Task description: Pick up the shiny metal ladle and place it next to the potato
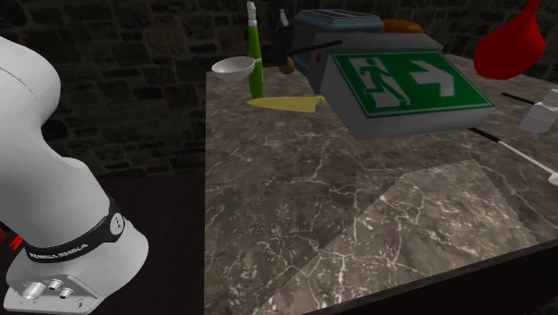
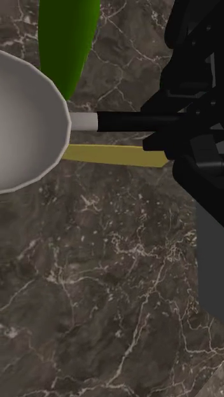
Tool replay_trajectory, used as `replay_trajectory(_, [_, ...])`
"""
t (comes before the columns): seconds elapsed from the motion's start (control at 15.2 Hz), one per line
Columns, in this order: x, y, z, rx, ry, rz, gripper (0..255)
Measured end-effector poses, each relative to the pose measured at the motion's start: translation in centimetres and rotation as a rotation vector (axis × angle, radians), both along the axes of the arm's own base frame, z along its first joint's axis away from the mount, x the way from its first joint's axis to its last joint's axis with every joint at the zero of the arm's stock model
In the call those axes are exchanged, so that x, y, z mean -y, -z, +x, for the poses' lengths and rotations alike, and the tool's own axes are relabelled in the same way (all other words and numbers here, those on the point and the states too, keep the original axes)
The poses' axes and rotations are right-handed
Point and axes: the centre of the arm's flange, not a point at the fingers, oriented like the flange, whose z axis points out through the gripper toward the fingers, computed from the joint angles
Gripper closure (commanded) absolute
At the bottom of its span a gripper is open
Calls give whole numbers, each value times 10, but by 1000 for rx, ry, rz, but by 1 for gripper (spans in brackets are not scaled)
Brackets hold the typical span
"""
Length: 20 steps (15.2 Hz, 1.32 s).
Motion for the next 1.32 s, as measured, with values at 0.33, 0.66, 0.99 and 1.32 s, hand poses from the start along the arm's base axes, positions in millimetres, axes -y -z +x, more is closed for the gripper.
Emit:
replay_trajectory(0.33, [-59, -2, -26, 0, -1, 0, 255])
replay_trajectory(0.66, [-119, 1, -51, 0, -1, -1, 255])
replay_trajectory(0.99, [-180, -1, -79, -1, -2, -1, 255])
replay_trajectory(1.32, [-241, -1, -103, -2, -2, -1, 255])
